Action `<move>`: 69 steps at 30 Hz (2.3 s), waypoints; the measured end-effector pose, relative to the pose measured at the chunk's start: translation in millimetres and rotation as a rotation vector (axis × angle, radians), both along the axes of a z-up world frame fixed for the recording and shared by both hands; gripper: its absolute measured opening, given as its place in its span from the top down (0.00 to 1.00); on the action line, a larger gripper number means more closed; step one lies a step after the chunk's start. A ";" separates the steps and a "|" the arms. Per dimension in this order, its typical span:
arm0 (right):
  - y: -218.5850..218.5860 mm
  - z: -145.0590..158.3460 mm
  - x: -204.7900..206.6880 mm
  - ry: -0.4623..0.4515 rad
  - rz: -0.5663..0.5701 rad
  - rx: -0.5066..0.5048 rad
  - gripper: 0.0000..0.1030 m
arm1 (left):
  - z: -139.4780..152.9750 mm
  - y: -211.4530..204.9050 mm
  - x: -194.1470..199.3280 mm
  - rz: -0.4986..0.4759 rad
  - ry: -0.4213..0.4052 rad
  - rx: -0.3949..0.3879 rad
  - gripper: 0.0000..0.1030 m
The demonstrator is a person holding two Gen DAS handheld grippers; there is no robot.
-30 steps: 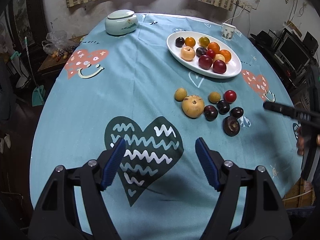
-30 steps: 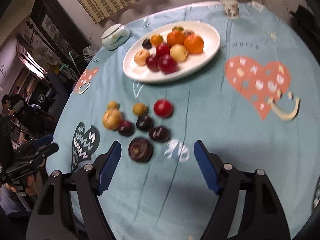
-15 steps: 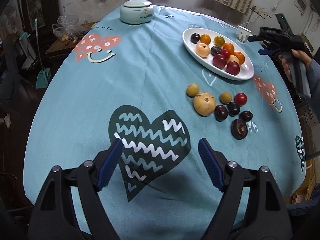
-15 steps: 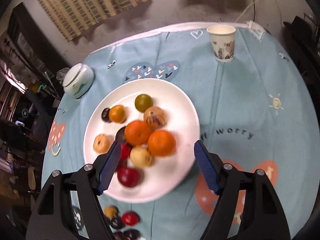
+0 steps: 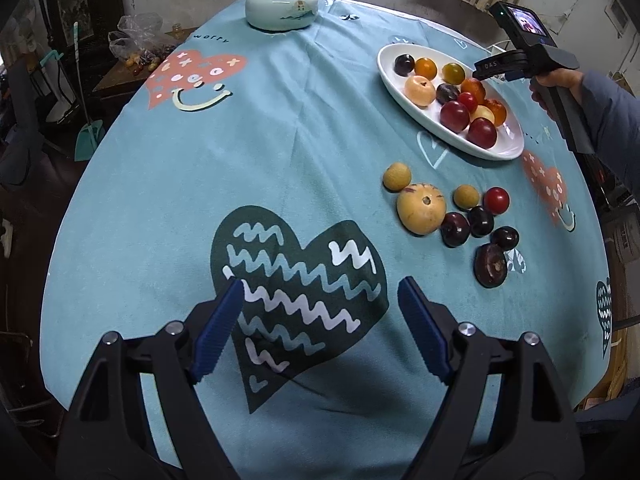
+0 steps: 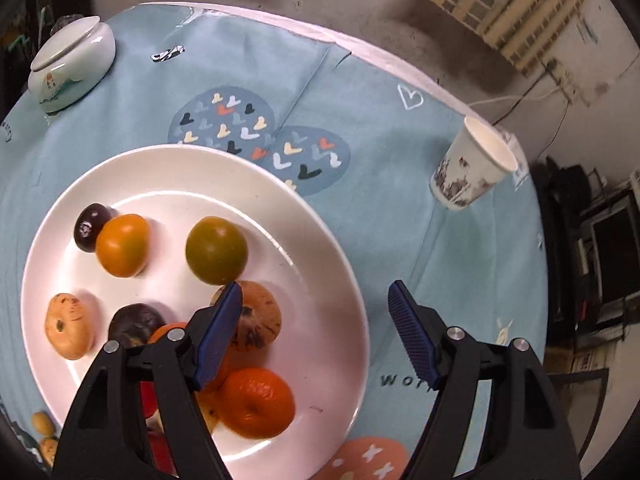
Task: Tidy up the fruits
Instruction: 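Move both tools back over the fruit cluster, then grasp the large dark plum with the left gripper while the right grasps a dark plum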
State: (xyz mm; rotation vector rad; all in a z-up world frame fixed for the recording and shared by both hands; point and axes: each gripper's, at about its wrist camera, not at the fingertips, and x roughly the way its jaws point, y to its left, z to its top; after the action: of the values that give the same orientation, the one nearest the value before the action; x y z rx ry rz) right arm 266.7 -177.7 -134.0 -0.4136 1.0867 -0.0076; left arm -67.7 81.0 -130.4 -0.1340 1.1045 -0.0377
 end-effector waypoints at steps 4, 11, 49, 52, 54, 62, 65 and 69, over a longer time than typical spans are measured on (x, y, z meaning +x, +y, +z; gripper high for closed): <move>-29.9 14.9 -13.7 -0.015 -0.051 0.041 0.27 | 4.4 -6.3 4.1 -0.035 -0.011 -0.003 0.21; -28.3 50.1 -181.3 -0.025 0.270 0.575 0.25 | 9.1 -34.3 10.8 -0.146 -0.035 0.001 0.21; -101.5 -36.8 -294.1 0.148 0.076 0.789 0.69 | -42.2 -170.5 39.4 -0.321 0.030 0.047 0.21; -106.9 -40.4 -296.2 0.153 0.065 0.795 0.69 | -50.4 -170.4 43.3 -0.315 0.076 0.012 0.60; -106.4 -43.4 -296.4 0.160 0.059 0.808 0.69 | -51.9 -169.5 43.4 -0.313 0.089 -0.008 0.60; -90.8 -42.0 -302.3 0.156 0.065 0.854 0.69 | -16.5 -151.8 22.2 -0.359 0.007 -0.024 0.60; -84.2 -38.0 -308.8 0.145 0.063 0.883 0.69 | 2.2 -142.4 14.2 -0.358 -0.038 0.019 0.60; -66.2 -30.3 -320.3 0.131 0.072 0.920 0.69 | 20.7 -129.5 11.8 -0.355 -0.099 0.083 0.60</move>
State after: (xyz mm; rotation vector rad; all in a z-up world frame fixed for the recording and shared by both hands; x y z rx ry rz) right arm -53.6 -243.9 -164.3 0.3818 1.0854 0.5703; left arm -55.9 -48.5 -109.7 0.1387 1.0182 -0.3124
